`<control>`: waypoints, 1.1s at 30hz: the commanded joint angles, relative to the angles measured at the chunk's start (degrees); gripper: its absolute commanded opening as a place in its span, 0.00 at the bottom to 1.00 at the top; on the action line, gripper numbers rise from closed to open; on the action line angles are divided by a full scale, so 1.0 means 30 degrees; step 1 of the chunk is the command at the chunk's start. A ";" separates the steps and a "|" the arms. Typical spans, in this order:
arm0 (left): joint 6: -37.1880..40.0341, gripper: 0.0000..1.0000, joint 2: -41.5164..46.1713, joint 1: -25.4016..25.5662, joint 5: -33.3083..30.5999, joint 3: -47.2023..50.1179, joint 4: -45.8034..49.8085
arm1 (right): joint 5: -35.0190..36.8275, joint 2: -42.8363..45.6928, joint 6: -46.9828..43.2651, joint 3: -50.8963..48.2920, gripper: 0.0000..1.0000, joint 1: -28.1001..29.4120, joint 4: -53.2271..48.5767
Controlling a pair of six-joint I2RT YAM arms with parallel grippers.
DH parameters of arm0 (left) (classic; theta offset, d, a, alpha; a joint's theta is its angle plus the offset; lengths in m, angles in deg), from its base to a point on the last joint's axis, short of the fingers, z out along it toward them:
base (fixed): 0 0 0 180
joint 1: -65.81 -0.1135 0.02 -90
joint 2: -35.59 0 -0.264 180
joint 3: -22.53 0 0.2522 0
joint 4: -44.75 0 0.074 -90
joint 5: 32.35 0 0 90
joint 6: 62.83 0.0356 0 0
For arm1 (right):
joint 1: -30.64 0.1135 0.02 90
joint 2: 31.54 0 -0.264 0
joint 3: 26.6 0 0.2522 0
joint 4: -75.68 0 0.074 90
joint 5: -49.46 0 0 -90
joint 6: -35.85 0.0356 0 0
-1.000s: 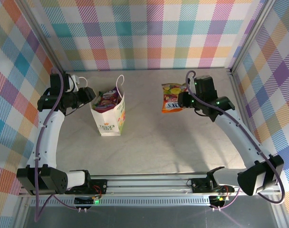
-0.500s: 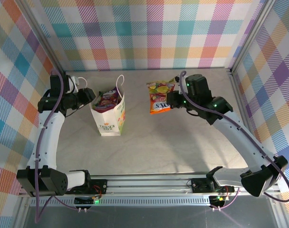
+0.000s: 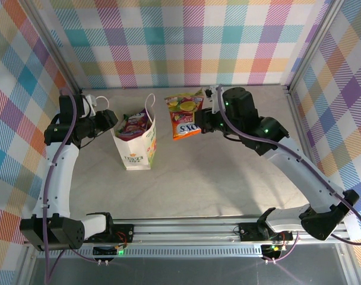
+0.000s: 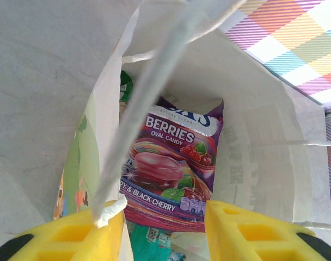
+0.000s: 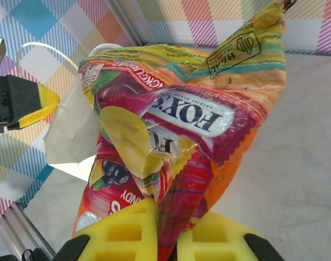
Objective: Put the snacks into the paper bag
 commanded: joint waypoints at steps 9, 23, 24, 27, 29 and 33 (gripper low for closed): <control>0.0433 0.43 0.0474 -0.0552 0.0210 -0.0016 0.0481 | 0.0462 -0.0945 -0.1325 0.2671 0.05 0.1433 0.0641; 0.0431 0.43 0.0785 -0.0867 0.0101 -0.0261 0.0712 | 0.0255 -0.2886 -0.2516 0.5008 0.05 0.3012 0.1327; 0.0402 0.43 0.0791 -0.0871 0.0114 -0.0268 0.0708 | 0.0196 -0.3022 -0.2561 0.5151 0.05 0.3078 0.1379; 0.0372 0.43 0.0884 -0.0954 0.0115 -0.0250 0.0658 | -0.0067 -0.3490 -0.2576 0.5530 0.05 0.3204 0.1759; 0.0394 0.43 0.0922 -0.1009 0.0115 -0.0213 0.0683 | -0.0277 -0.3808 -0.2535 0.5806 0.05 0.3277 0.1973; 0.0518 0.43 0.0973 -0.1079 -0.0023 -0.0294 0.0840 | -0.0816 -0.4400 -0.2292 0.6098 0.05 0.3321 0.2638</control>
